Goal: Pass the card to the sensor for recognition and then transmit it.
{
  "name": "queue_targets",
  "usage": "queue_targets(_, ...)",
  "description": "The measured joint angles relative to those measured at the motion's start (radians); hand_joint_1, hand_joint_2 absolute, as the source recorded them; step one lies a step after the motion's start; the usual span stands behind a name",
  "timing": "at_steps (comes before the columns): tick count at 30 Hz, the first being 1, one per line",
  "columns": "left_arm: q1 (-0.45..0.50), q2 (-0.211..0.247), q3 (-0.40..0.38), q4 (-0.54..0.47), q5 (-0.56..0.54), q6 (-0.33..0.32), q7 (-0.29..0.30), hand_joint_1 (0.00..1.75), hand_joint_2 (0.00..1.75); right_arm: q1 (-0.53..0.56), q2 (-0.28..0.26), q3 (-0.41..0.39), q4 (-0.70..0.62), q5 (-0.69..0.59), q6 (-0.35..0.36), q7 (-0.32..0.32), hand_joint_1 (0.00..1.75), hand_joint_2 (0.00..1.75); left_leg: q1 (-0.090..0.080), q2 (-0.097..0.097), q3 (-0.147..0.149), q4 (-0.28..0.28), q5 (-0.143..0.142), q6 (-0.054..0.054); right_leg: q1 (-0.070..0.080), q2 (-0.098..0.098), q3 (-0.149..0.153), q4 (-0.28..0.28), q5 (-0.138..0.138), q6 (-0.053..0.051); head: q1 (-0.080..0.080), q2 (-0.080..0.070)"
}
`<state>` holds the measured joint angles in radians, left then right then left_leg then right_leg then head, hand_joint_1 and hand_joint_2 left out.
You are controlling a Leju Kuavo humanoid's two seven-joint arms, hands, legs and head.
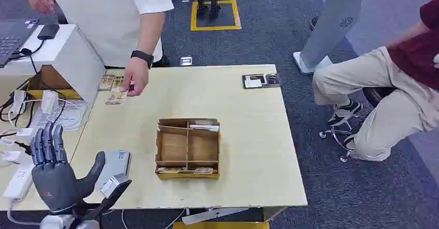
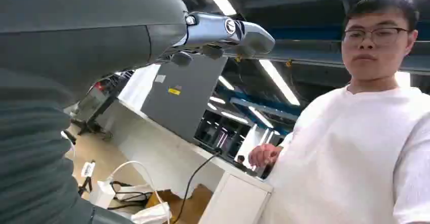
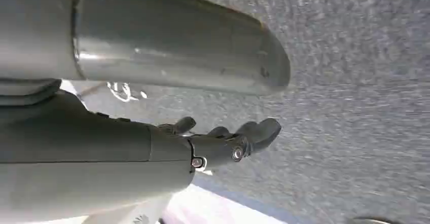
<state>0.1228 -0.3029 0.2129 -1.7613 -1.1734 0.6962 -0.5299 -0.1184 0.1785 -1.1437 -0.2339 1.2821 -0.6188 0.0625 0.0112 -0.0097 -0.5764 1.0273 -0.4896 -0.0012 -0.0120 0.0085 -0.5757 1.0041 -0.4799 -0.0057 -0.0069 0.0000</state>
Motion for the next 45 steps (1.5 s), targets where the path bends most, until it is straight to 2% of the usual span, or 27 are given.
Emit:
queue_targets(10,0.0,0.0,0.0,0.0,-0.003,0.0,0.004,0.0,1.75,0.009,-0.003,-0.009,-0.002,-0.007,0.0,-0.006,0.0,0.0,0.0,0.0,0.0,0.0,0.0,0.0,0.0,0.0,0.0,0.0,0.0,0.0,0.0,0.0)
queue_targets(14,0.003,-0.001,-0.012,-0.02,-0.05,0.0,0.071,0.0,1.75,0.021,-0.003,-0.023,-0.004,-0.023,-0.009,0.004,0.0,0.0,0.0,0.0,0.0,0.0,0.0,0.0,0.0,0.0,0.0,0.0,0.0,0.0,0.0,0.0)
queue_targets(18,0.024,-0.003,-0.058,-0.053,-0.066,0.0,0.128,0.0,1.75,0.045,0.0,-0.024,-0.025,-0.007,-0.058,-0.008,0.0,0.0,0.0,0.0,0.0,0.0,0.0,0.0,0.0,0.0,0.0,0.0,0.0,0.0,0.0,0.0)
queue_targets(24,0.061,-0.006,-0.13,-0.067,0.055,0.0,0.09,0.0,1.75,0.058,0.038,-0.067,-0.105,0.006,-0.071,-0.027,0.0,0.0,0.0,0.0,0.0,0.0,-0.001,0.0,0.0,0.0,0.0,0.0,0.0,0.0,0.0,0.0)
queue_targets(35,0.073,-0.006,-0.175,-0.067,0.051,0.0,0.09,0.0,1.75,0.064,0.063,-0.105,-0.144,0.024,-0.071,-0.027,0.0,0.0,0.0,0.0,0.0,0.0,0.0,0.0,0.0,0.0,0.0,0.0,0.0,0.0,0.0,0.0)
queue_targets(38,0.072,-0.006,-0.177,-0.066,-0.018,0.0,0.1,0.0,1.75,0.064,0.064,-0.111,-0.145,0.041,-0.071,-0.027,0.0,0.0,0.0,0.0,0.0,0.0,0.0,0.0,0.0,0.0,0.0,0.0,0.0,0.0,0.0,0.0)
queue_targets(39,0.071,-0.006,-0.177,-0.065,-0.046,0.0,0.105,0.31,1.75,0.063,0.064,-0.114,-0.144,0.049,-0.071,-0.027,0.0,0.0,0.0,0.0,0.0,0.0,0.0,0.0,0.0,0.0,0.0,0.0,0.0,0.0,0.0,0.0)
queue_targets(40,0.071,-0.006,-0.177,-0.063,-0.055,0.0,0.105,1.69,1.75,0.063,0.064,-0.116,-0.144,0.053,-0.071,-0.027,0.0,0.0,0.0,0.0,0.0,0.0,0.0,0.0,0.0,0.0,0.0,0.0,0.0,0.0,0.0,0.0)
queue_targets(41,0.07,-0.006,-0.177,-0.061,-0.056,0.0,0.105,1.75,1.75,0.063,0.064,-0.117,-0.144,0.057,-0.071,-0.028,0.0,0.0,0.0,0.0,0.0,0.0,0.0,0.0,0.0,0.0,0.0,0.0,0.0,0.0,0.0,0.0)
queue_targets(45,0.069,-0.006,-0.177,-0.053,-0.054,0.0,0.098,1.75,1.75,0.06,0.064,-0.124,-0.136,0.062,-0.071,-0.031,0.0,0.0,0.0,0.0,0.0,0.0,0.0,0.0,0.0,0.0,0.0,0.0,0.0,0.0,0.0,0.0)
